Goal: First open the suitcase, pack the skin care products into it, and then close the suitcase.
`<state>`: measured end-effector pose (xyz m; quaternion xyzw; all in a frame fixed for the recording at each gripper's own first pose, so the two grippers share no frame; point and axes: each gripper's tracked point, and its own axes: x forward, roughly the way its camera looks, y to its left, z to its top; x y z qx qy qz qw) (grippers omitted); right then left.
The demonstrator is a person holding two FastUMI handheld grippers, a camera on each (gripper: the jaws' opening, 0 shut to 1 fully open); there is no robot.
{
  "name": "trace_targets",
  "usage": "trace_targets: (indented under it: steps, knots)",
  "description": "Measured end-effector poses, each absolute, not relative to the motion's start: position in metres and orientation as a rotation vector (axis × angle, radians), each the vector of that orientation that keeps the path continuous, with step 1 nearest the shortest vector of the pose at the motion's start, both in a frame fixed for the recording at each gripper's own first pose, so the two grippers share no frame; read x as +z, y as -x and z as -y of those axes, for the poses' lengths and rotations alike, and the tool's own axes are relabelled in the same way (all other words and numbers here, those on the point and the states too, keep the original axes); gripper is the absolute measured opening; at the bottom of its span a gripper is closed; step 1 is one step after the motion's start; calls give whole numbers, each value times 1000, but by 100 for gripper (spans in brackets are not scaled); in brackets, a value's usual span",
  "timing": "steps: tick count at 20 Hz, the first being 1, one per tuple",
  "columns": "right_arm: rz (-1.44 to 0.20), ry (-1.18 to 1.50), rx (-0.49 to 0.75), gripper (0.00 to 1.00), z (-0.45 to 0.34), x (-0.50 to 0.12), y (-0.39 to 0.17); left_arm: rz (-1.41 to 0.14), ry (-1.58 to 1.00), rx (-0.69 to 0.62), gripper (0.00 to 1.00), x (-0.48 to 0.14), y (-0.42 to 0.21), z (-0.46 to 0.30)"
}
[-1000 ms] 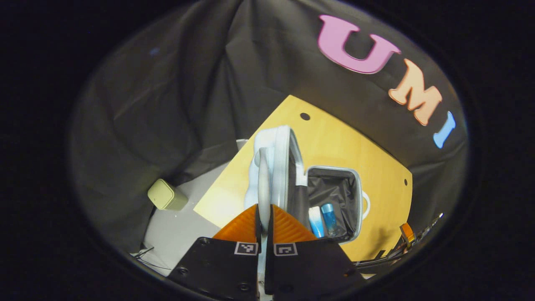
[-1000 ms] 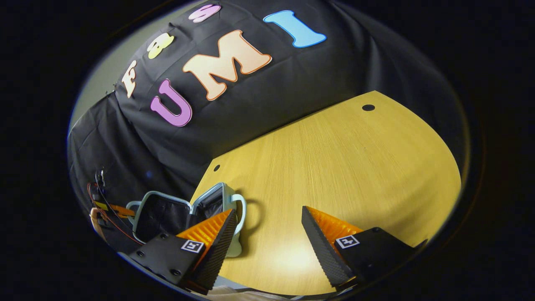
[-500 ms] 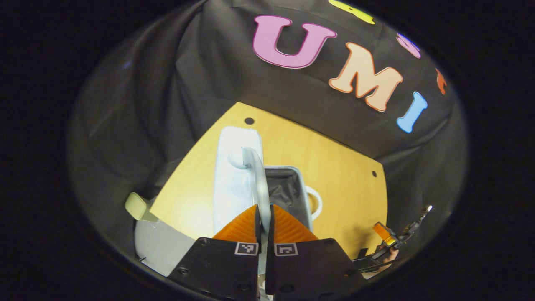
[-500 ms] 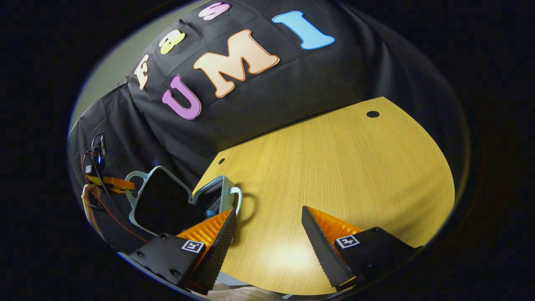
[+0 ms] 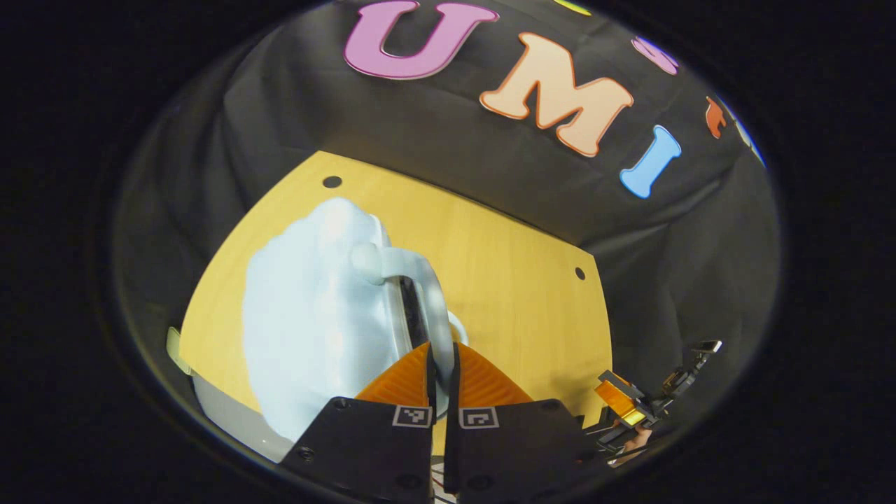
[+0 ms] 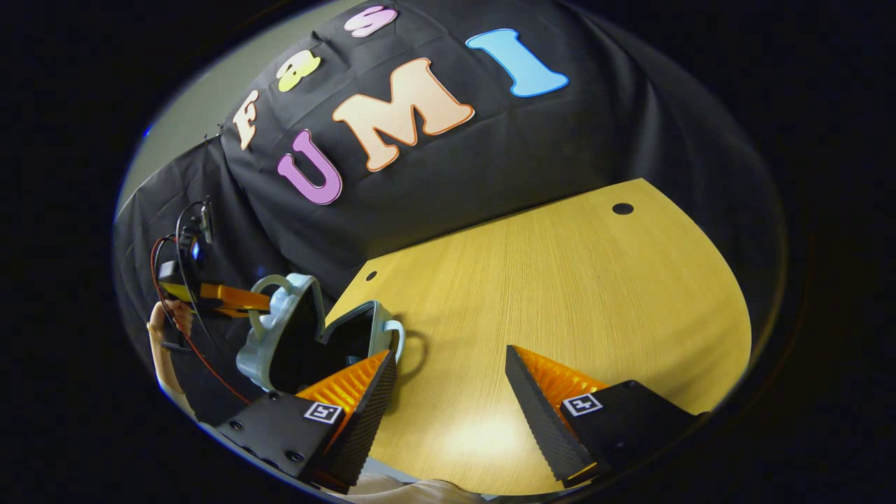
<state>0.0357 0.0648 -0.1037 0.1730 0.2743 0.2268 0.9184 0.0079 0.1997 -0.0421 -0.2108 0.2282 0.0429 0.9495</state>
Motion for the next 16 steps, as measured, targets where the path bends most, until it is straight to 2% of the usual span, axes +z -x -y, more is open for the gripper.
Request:
trace_targets:
  steps: [4,8,9,10,13,16]
  knots:
    - [-539,-346,444,98,-67,-98,-33,-554,382,50,0,-80,-50,-170]
    - [-532,-335,419,98,-69,-100,-27,-637,304,84,0,-115,-81,-151]
    - [-532,-335,420,98,-70,-98,-26,-656,285,91,4,-121,-83,-150]
    - [-527,-335,411,98,-69,-97,-27,-673,267,100,0,-128,-86,-149]
    - [-512,-340,378,98,-63,-94,-29,-707,227,122,0,-139,-93,-147]
    - [-499,-340,336,98,-50,-92,-30,-740,155,133,7,-150,-95,-142]
